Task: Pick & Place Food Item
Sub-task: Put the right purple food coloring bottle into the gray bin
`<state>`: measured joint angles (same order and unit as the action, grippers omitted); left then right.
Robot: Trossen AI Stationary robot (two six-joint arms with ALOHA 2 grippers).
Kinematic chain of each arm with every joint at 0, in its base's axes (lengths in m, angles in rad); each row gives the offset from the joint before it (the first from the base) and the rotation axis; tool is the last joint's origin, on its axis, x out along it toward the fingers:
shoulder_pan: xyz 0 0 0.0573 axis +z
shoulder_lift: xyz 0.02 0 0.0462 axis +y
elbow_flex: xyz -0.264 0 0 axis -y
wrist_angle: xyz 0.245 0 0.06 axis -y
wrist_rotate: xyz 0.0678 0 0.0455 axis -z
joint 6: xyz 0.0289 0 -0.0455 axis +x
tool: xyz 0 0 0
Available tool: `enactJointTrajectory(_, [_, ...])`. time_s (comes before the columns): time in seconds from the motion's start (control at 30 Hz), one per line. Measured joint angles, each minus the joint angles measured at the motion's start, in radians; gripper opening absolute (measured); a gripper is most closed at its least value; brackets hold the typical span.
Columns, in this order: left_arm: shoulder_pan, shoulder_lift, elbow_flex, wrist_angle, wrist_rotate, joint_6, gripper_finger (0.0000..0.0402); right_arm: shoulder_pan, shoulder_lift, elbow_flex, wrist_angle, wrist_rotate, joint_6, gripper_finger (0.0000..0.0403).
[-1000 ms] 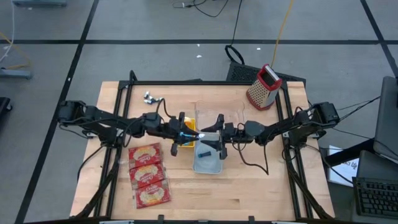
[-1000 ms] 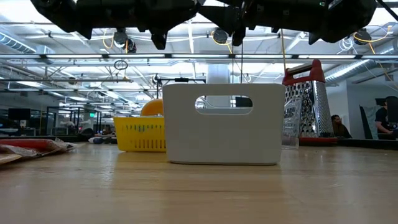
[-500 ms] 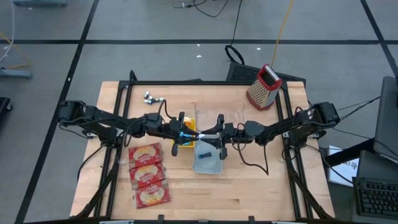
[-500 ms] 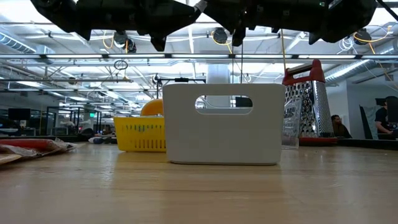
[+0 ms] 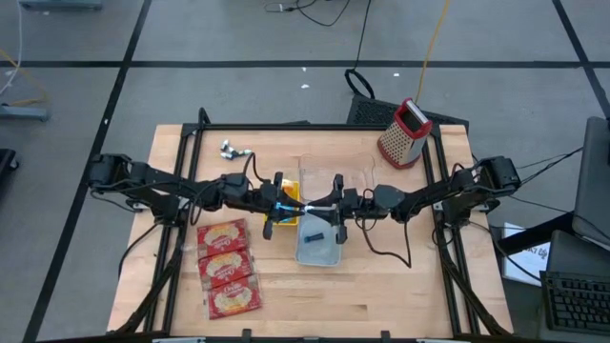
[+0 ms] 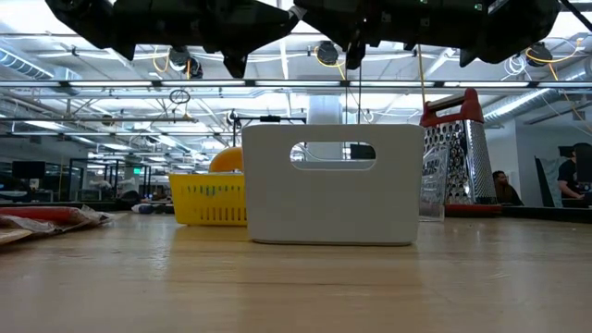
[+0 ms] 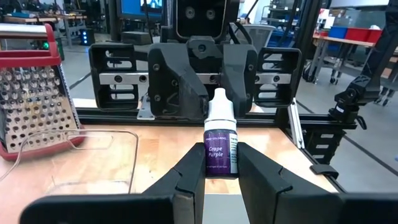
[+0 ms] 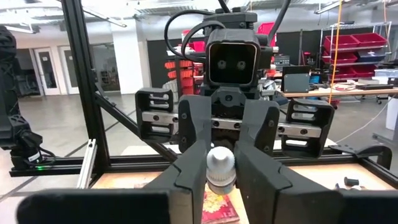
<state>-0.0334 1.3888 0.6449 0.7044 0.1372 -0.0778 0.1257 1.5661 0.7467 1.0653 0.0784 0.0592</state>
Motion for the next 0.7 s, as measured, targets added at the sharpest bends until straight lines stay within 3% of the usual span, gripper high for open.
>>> enactJointTrajectory(0.23, [0.0,0.0,0.0,0.001,0.0,-0.032,0.0079,0.0,0.0,0.0,-0.003,0.0,-0.046,0.0084])
enactJointTrajectory(0.7, [0.0,0.0,0.0,0.003,-0.007,-0.032,0.0079,0.0,0.0,0.0,-0.007,-0.001,-0.053,0.0062])
